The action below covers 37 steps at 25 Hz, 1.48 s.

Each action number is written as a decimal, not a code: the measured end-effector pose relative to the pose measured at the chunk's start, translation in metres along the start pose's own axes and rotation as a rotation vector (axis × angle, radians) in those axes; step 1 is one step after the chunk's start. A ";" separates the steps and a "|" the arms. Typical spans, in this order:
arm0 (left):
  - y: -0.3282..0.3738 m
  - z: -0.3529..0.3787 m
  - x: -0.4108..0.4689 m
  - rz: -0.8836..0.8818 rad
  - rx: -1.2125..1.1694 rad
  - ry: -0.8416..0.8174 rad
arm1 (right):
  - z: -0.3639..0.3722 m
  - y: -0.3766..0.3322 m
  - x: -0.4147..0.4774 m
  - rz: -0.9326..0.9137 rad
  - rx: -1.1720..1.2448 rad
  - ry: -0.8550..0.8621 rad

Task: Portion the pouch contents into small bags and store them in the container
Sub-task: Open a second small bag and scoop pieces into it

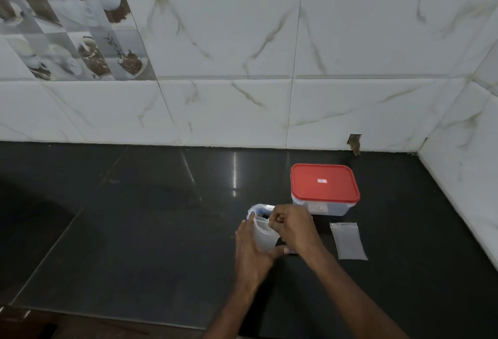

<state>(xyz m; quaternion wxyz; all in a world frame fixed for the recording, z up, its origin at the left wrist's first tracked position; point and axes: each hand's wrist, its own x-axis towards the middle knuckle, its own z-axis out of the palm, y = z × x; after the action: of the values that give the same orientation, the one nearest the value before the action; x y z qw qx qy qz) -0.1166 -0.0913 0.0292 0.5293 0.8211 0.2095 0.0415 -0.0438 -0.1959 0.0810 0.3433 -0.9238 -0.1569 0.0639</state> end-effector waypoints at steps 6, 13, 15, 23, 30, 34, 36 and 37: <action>-0.014 -0.014 0.007 -0.020 -0.058 0.139 | 0.023 -0.013 0.013 0.105 0.105 0.020; -0.030 -0.040 0.024 -0.047 -0.223 0.137 | 0.025 0.035 0.017 0.383 -0.218 0.120; -0.034 -0.039 0.026 -0.061 -0.216 0.081 | 0.048 0.028 0.003 0.352 -0.235 0.130; -0.055 -0.033 0.043 -0.090 -0.201 -0.086 | 0.077 0.023 0.008 0.334 -0.516 0.204; -0.061 -0.035 0.045 -0.103 -0.279 -0.207 | 0.075 0.021 0.009 0.300 -0.555 0.113; -0.057 -0.037 0.043 -0.102 -0.358 -0.228 | 0.071 0.018 0.007 0.146 -0.607 0.117; -0.058 -0.038 0.042 -0.105 -0.388 -0.237 | 0.065 0.015 0.004 0.114 -0.598 0.086; -0.059 -0.037 0.042 -0.114 -0.400 -0.243 | 0.062 0.017 0.003 0.110 -0.586 0.059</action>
<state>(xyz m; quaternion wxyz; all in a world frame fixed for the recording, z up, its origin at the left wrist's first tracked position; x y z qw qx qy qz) -0.1065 -0.0223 -0.0130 0.7042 0.6858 0.1779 -0.0469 -0.0513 -0.1686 0.0229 0.0624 -0.9921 -0.1081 0.0075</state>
